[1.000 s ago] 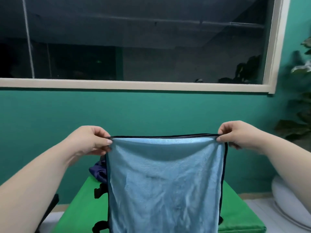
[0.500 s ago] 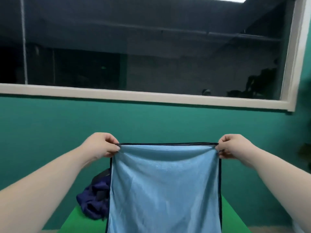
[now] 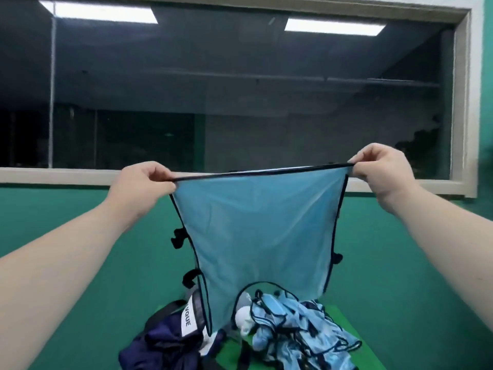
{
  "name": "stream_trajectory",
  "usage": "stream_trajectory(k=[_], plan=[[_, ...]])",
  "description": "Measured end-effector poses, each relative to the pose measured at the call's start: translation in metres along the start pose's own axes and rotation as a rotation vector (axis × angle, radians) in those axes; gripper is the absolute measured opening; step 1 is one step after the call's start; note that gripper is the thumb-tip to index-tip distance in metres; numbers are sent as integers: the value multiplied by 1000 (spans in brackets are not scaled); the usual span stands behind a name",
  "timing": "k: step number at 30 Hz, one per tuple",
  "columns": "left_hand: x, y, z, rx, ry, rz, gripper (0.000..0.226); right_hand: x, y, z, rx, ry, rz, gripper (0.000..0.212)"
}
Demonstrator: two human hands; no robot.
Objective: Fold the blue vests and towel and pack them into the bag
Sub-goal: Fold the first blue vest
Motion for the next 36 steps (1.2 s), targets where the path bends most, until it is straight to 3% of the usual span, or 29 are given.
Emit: stream_trajectory(k=[12,18,21,26,36], plan=[[49,-261,123,193,339,424,20,135,-259,-170,-341,-445,397,23],[78,-355,155,247,475,629,18,176,-332,-201,-547,-576,720,15],[88,-380,162,282,491,685,19,187,-346,-203,-624,-607,816,19],[97,-398,163,338,470,732,17,195,-354,-194,-577,-636,914,18],[108,-392,132,284,444,796,14,217,-362,-183,-698,-471,923,24]])
Point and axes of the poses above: each hand's wrist, its own y-axis towards the middle knuckle, its own x-axis out of the back of the hand, z = x × y, the point moved 5 cm from there along y, towards the middle knuckle, and after that the axes turned 14 degrees about -z, right-handed, at the moved point
